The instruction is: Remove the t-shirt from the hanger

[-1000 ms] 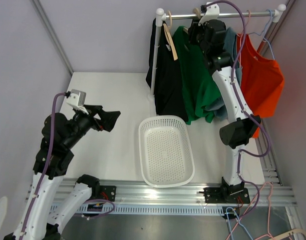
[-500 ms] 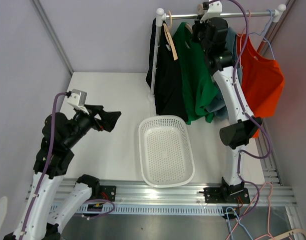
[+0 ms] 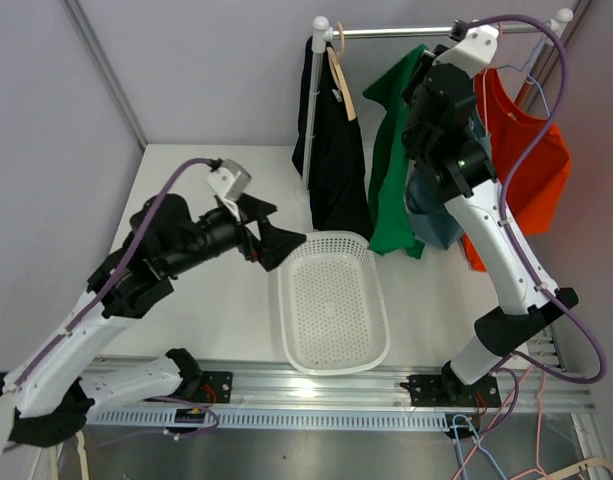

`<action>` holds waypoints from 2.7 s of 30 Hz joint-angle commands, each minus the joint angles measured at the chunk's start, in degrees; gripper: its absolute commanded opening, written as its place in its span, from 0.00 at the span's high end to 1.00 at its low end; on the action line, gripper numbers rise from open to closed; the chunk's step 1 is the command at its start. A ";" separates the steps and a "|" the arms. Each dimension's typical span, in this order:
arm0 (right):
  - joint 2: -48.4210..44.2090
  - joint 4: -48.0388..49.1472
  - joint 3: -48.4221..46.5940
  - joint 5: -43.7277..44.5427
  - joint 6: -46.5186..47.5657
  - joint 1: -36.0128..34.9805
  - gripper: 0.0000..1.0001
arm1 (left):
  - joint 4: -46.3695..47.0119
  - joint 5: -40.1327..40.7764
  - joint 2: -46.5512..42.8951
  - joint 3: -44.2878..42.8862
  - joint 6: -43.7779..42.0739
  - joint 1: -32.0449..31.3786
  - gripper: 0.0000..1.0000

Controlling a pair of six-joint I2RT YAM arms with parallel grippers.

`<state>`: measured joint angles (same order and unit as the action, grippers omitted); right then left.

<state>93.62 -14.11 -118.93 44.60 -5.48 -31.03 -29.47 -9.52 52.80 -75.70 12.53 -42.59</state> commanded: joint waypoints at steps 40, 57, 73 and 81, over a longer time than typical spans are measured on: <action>7.03 -51.12 -18.85 -35.07 -34.77 21.33 1.00 | 42.31 17.52 -0.24 19.27 -32.04 -45.39 0.99; -10.35 -43.39 -6.62 -24.76 -22.67 3.13 1.00 | 16.05 23.59 15.47 1.31 -0.34 -23.88 0.99; -42.83 -17.88 34.12 -24.30 -12.36 -0.70 1.00 | -7.32 6.83 22.68 -38.91 6.19 -7.69 0.99; -44.15 -12.79 42.55 -20.52 -13.86 -0.62 1.00 | -1.32 -7.69 33.27 -71.55 3.98 -5.14 0.99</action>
<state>49.93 -31.68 -77.43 21.23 -19.31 -31.64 -37.36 -8.80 87.74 -146.52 17.76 -48.36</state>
